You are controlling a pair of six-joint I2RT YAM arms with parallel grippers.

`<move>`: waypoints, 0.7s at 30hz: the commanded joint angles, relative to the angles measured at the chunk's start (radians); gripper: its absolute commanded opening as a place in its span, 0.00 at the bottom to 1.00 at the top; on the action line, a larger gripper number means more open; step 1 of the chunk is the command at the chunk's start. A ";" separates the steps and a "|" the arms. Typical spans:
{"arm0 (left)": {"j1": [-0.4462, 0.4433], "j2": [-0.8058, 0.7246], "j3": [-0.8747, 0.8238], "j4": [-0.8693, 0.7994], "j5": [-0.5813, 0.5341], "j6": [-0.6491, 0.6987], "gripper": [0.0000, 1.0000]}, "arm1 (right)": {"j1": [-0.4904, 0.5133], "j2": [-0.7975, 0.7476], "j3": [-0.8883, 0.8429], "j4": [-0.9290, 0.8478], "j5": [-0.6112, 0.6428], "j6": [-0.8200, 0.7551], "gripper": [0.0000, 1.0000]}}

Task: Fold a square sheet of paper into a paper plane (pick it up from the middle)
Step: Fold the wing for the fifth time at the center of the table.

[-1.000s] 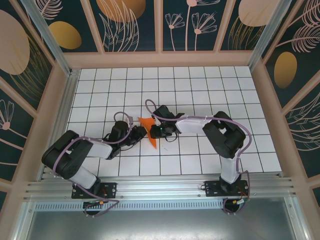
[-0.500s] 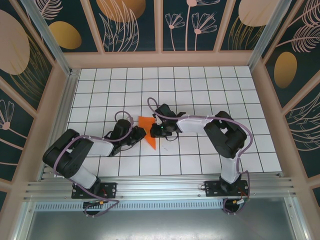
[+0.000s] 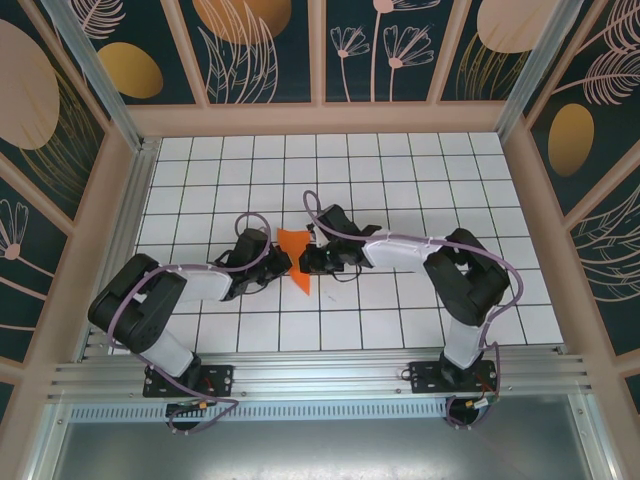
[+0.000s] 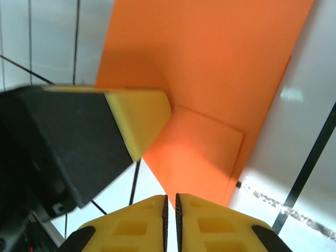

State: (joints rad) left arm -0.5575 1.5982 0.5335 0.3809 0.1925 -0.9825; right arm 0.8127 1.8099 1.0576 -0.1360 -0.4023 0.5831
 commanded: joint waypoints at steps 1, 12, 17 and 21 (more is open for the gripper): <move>-0.005 0.016 0.026 -0.055 -0.018 0.039 0.07 | 0.013 0.030 -0.018 -0.001 -0.045 0.020 0.15; -0.005 0.020 0.055 -0.059 -0.008 0.038 0.08 | 0.014 0.092 -0.043 -0.015 -0.068 0.041 0.13; -0.008 0.007 0.065 -0.034 0.023 0.013 0.20 | 0.014 0.118 -0.043 -0.026 -0.058 0.058 0.12; -0.014 -0.011 0.059 0.007 0.054 -0.021 0.30 | 0.014 0.123 -0.043 -0.036 -0.050 0.066 0.12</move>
State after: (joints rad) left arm -0.5621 1.6104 0.5762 0.3489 0.2142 -0.9775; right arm 0.8207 1.8935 1.0309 -0.1303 -0.4656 0.6315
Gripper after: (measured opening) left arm 0.287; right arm 0.123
